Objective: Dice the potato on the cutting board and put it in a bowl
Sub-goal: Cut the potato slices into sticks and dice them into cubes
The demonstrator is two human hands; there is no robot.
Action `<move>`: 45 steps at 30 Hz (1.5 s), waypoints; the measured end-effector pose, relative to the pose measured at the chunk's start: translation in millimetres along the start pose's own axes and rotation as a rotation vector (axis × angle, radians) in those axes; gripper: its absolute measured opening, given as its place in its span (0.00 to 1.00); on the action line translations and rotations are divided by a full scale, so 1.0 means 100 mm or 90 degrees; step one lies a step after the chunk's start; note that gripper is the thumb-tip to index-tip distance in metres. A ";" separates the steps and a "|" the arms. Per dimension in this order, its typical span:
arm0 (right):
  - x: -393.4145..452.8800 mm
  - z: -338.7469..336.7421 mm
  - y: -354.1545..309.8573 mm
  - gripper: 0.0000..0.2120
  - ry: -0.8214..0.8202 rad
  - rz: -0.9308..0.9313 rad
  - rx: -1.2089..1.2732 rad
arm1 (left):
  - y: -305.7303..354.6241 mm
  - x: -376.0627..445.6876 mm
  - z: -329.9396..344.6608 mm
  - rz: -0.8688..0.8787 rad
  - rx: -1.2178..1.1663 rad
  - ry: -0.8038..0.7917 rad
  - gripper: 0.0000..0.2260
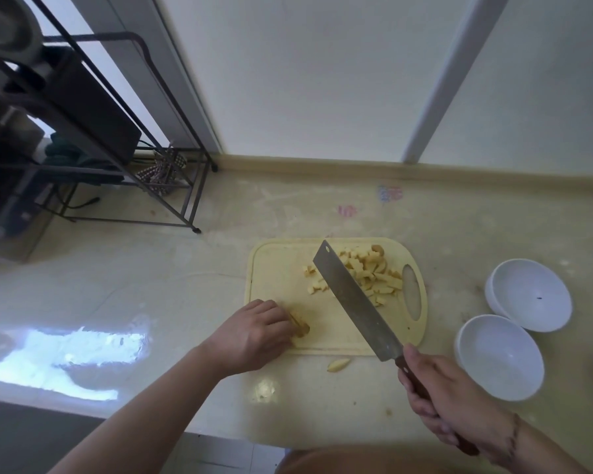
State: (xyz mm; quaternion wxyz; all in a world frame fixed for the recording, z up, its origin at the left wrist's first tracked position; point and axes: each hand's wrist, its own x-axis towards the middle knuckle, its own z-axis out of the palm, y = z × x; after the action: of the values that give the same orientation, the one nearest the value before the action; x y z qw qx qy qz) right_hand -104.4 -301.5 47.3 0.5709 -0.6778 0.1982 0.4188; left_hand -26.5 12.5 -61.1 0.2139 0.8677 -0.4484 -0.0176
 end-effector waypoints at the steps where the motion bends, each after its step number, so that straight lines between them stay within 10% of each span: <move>1: 0.00 0.00 0.00 0.26 -0.002 0.002 0.000 | -0.01 0.00 0.01 -0.011 0.000 -0.005 0.10; 10: 0.05 0.06 -0.06 0.26 -0.009 0.003 -0.032 | -0.05 0.19 0.04 -0.047 0.063 -0.026 0.10; 21: 0.47 0.48 -0.13 0.27 0.089 -0.091 -0.193 | 0.18 0.12 0.28 -0.444 -0.035 0.140 0.15; 45: 0.56 0.88 0.13 0.32 0.226 -0.198 -0.345 | 0.05 0.05 0.37 -0.268 -0.169 0.265 0.07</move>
State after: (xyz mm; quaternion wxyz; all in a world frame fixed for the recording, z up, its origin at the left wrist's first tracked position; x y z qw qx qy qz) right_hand -112.4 -210.5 -5.1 0.3844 -0.8886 0.0705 0.2401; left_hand -36.0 -7.5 -92.1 0.4041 0.8909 -0.1992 0.0584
